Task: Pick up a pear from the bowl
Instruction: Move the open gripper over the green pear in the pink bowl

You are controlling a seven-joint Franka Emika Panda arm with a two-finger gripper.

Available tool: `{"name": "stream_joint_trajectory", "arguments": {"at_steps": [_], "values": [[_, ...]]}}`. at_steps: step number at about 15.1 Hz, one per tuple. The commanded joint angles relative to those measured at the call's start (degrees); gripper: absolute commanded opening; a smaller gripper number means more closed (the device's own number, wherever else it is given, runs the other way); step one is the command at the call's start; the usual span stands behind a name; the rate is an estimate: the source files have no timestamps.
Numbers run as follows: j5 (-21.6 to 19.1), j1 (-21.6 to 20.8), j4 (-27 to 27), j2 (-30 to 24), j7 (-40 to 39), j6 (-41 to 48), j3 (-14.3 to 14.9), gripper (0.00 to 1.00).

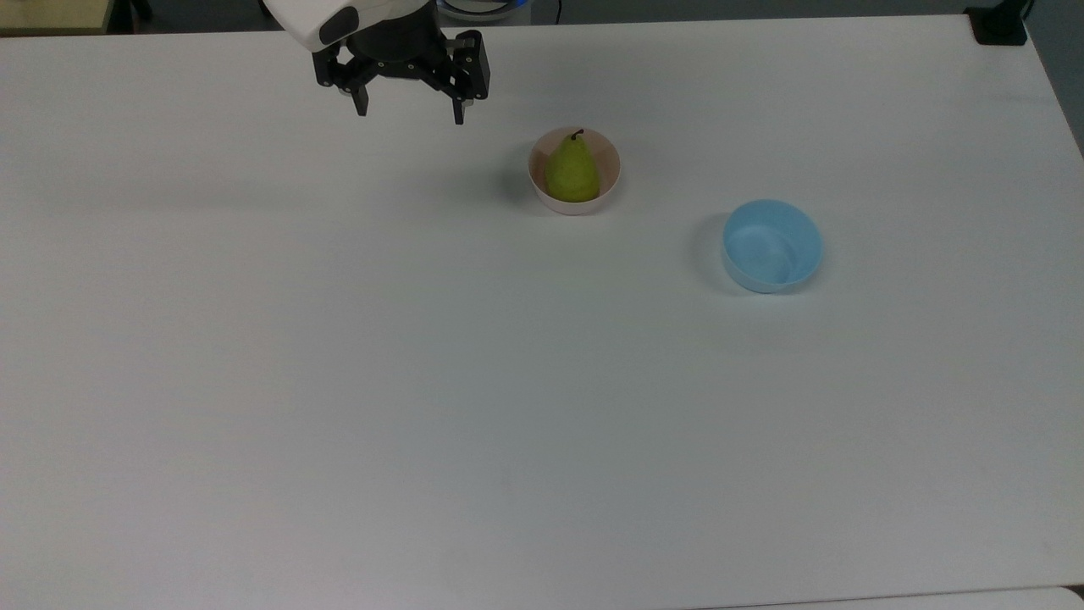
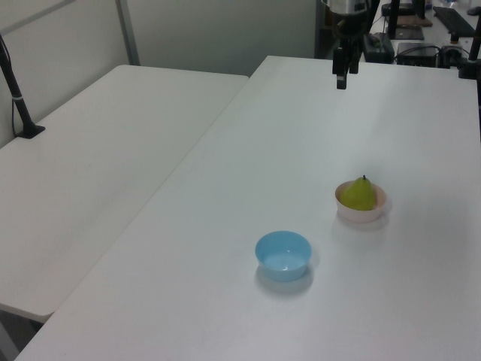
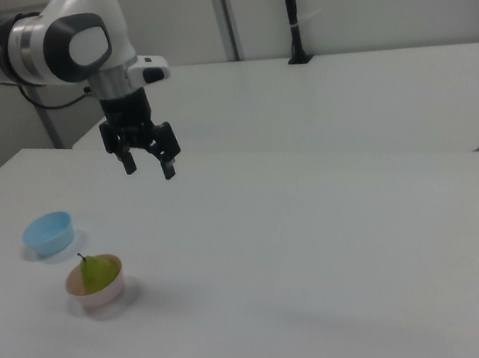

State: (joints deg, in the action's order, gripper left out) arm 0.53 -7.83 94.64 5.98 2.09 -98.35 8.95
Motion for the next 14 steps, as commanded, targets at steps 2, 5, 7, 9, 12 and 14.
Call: {"name": "stream_joint_trajectory", "arguments": {"at_steps": [2, 5, 7, 9, 12, 14], "values": [[0.1, 0.1, 0.4, -1.1, 0.5, 0.7, -0.2, 1.0], [0.1, -0.1, 0.4, -1.1, 0.5, 0.7, -0.1, 1.0], [0.0, -0.4, 0.4, -1.1, 0.5, 0.6, -0.1, 1.0], [-0.1, -3.8, 0.4, -0.5, 0.5, 0.4, 0.6, 1.0], [-0.1, -12.3, 1.1, 2.0, 0.4, 0.1, 3.0, 1.0], [-0.2, -16.4, 3.2, 3.6, 0.3, 0.2, 3.0, 1.0]]}}
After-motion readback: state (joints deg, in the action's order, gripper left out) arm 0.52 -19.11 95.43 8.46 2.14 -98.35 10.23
